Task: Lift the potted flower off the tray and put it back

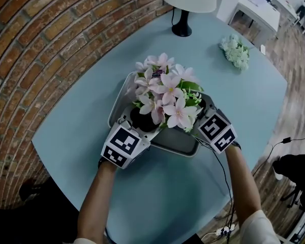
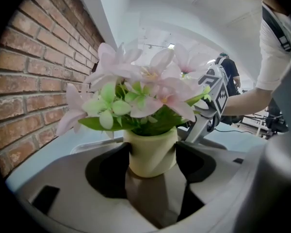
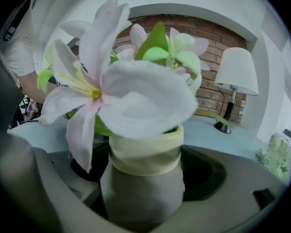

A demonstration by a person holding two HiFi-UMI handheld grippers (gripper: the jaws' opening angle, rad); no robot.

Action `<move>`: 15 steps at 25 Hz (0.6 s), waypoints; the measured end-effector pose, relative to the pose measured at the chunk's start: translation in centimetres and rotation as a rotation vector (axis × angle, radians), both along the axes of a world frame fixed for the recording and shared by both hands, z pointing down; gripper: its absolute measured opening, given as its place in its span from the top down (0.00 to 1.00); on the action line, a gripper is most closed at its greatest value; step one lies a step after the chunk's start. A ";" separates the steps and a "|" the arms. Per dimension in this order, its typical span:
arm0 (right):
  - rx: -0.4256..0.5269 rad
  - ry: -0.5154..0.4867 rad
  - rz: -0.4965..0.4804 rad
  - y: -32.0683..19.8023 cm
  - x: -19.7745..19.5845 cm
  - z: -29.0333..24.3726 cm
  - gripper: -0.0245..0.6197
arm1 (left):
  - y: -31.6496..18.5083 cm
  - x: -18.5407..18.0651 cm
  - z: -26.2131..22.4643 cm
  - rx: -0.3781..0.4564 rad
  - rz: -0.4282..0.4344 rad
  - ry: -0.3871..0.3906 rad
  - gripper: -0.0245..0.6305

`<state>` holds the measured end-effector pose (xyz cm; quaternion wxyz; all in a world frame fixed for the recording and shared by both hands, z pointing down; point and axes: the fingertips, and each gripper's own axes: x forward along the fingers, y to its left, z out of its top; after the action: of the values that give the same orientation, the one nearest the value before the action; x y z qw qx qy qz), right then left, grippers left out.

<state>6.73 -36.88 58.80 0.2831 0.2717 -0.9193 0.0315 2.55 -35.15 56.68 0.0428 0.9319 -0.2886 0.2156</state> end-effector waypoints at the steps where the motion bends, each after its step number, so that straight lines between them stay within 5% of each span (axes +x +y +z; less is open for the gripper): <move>1: 0.003 -0.004 -0.001 0.0 0.0 -0.1 0.21 | 0.0 0.0 0.0 0.004 0.004 -0.002 0.46; 15: 0.027 0.044 0.062 3.1 3.5 0.1 0.24 | 2.0 -2.4 -0.6 0.026 0.010 -0.076 0.45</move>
<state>10.19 -33.80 58.94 0.2984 0.3045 -0.9043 0.0220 0.19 -33.13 56.07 0.0188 0.9250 -0.2880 0.2472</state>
